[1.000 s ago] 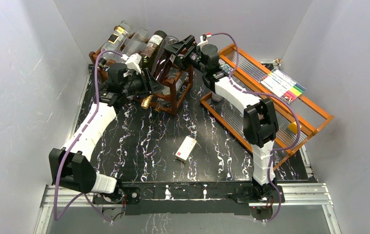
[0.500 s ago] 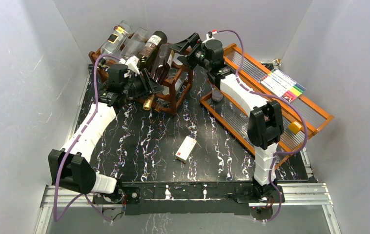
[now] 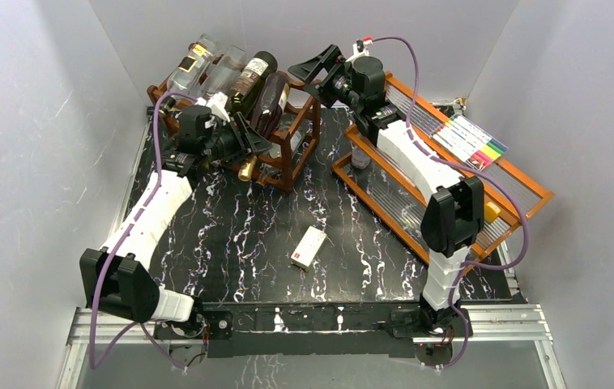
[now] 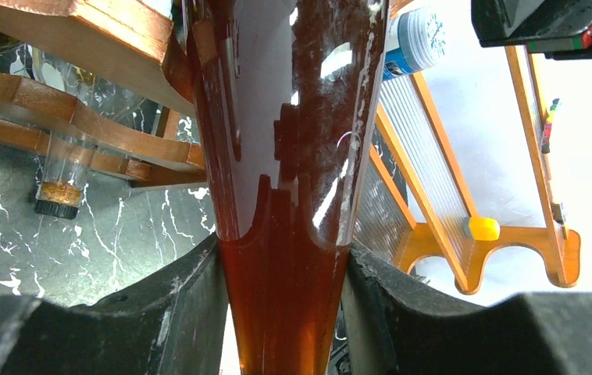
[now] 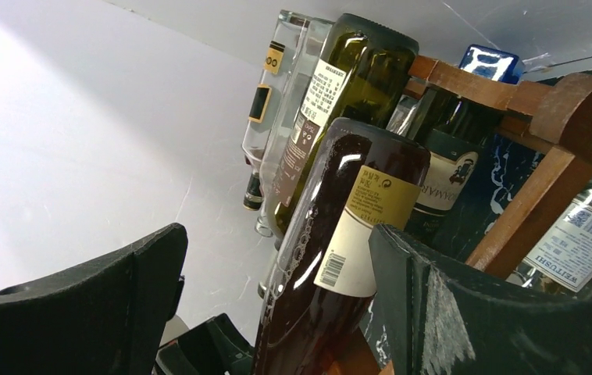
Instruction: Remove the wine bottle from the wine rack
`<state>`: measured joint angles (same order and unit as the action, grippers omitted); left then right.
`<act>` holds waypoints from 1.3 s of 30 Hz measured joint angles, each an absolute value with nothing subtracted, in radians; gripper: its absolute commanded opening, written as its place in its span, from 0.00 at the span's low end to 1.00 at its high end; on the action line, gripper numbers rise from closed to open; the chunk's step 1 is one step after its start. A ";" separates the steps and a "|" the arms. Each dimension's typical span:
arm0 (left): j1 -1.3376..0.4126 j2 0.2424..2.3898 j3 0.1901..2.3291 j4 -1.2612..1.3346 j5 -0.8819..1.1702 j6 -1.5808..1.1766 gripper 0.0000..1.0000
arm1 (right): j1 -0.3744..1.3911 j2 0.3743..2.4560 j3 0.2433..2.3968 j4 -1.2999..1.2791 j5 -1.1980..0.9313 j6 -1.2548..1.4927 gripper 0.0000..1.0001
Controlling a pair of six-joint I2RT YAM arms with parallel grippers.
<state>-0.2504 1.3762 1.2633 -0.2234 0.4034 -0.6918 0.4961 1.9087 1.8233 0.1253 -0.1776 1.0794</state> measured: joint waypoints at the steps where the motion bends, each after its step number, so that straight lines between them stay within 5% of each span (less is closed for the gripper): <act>1: -0.250 1.376 1.266 -0.224 0.404 -0.693 0.00 | 0.495 1.901 1.824 0.111 -0.173 1.066 0.98; 23: -0.244 1.376 1.321 -0.254 0.401 -0.739 0.00 | 0.493 1.648 1.717 0.039 -0.118 0.882 0.98; 31: -0.239 1.298 1.218 -0.199 0.405 -0.633 0.00 | 0.508 1.768 1.751 0.035 -0.182 0.879 0.98; 39: -0.235 1.243 1.118 -0.109 0.413 -0.541 0.00 | 0.577 1.992 2.013 -0.126 -0.170 0.901 0.98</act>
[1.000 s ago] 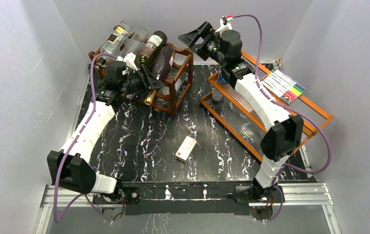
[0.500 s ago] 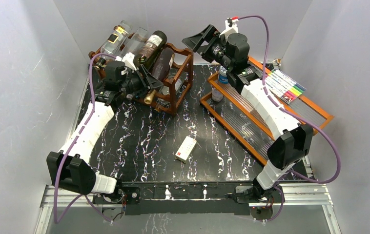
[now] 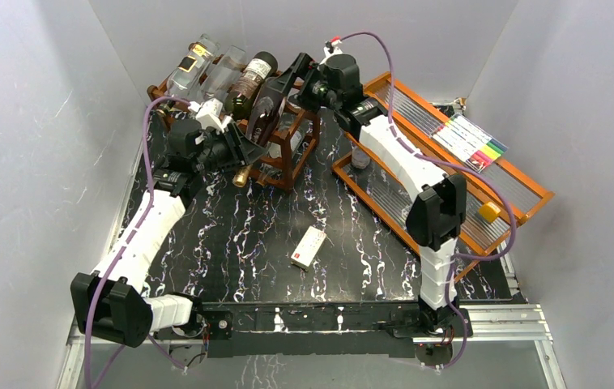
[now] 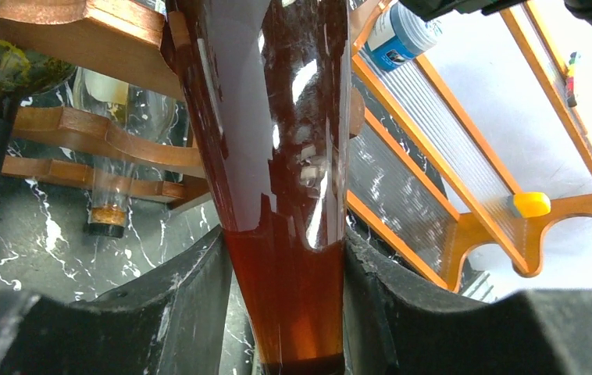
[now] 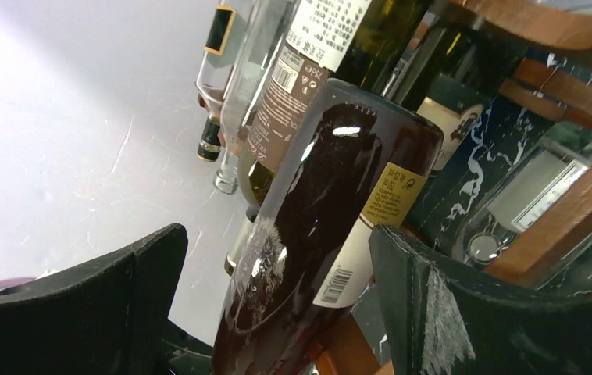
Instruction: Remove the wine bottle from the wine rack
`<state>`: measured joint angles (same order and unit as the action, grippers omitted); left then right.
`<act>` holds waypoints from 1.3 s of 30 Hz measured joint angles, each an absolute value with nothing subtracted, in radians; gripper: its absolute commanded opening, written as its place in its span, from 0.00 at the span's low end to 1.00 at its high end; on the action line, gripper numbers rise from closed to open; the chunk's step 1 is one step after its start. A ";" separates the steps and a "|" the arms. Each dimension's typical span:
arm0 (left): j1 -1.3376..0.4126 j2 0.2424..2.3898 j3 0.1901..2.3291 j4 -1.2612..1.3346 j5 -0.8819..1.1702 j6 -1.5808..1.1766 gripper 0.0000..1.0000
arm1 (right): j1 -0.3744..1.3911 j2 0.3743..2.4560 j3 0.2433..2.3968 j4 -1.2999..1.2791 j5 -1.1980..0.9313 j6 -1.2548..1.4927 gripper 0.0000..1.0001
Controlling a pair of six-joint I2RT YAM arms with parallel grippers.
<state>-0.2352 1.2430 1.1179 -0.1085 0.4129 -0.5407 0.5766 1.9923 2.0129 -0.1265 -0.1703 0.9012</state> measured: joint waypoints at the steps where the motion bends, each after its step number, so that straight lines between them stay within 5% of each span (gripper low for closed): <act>1: -0.234 1.238 1.107 -0.096 0.415 -0.532 0.00 | 0.583 2.009 2.035 -0.141 -0.166 0.905 0.98; 7: -0.230 1.229 1.069 -0.046 0.435 -0.458 0.00 | 0.625 2.132 2.214 -0.353 -0.068 0.938 0.98; 26: -0.229 1.232 1.063 -0.031 0.426 -0.391 0.00 | 0.649 2.208 2.293 -0.358 -0.054 1.047 0.98; 39: -0.225 1.270 1.126 -0.093 0.429 -0.348 0.00 | 0.649 2.164 2.148 -0.171 -0.033 1.092 0.62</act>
<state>-0.2253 1.2701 1.1259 -0.0929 0.4290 -0.3477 0.6495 2.1635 2.1483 -0.1707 -0.0326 1.0920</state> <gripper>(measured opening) 0.454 0.819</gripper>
